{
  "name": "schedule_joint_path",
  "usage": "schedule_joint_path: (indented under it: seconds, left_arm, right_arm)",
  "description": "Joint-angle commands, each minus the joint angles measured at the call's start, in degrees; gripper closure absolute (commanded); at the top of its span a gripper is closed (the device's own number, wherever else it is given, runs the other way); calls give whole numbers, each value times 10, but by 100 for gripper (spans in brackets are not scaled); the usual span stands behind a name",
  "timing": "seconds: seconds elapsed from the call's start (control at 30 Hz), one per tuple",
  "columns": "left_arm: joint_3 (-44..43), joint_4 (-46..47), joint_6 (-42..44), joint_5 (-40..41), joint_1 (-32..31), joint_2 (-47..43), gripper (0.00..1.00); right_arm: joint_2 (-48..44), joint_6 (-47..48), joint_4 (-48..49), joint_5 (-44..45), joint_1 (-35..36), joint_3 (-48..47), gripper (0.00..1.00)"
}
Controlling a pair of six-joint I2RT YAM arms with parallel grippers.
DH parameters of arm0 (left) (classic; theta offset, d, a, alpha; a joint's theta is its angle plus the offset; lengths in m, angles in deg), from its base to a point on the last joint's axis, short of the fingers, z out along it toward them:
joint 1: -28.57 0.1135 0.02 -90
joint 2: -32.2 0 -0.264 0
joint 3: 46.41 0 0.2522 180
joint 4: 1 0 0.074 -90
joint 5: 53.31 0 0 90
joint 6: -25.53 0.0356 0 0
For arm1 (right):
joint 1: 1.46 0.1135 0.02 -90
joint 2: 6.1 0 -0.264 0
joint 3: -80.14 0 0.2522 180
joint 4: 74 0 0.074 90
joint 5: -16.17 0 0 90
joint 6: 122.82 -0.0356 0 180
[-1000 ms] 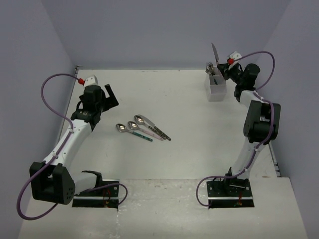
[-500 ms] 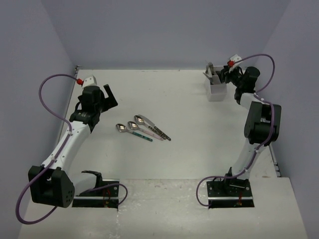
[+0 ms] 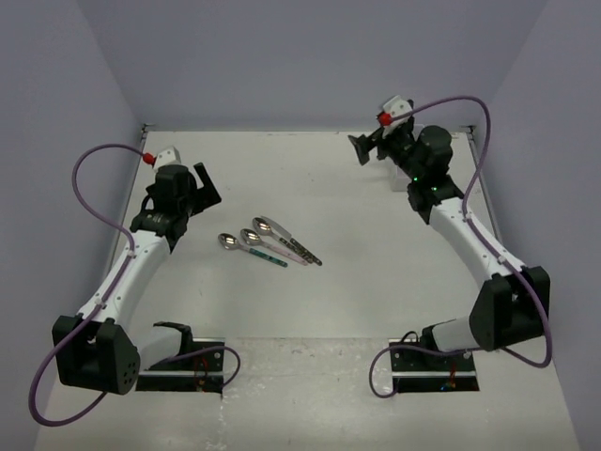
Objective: Sort the eating utensils into containers
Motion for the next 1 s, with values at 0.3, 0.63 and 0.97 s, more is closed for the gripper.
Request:
schedule_joint_path:
  seconds: [0.3, 0.63, 0.97]
  left_arm:
    - [31, -15, -20, -11, -4, -20, 0]
    - [45, -23, -18, -5, -4, -47, 0]
    - [51, -27, -16, 3, -4, -50, 0]
  right_arm:
    - [98, -66, -344, 260, 277, -22, 1]
    - [220, -116, -391, 279, 329, -71, 1]
    - [266, -143, -405, 282, 332, -82, 1]
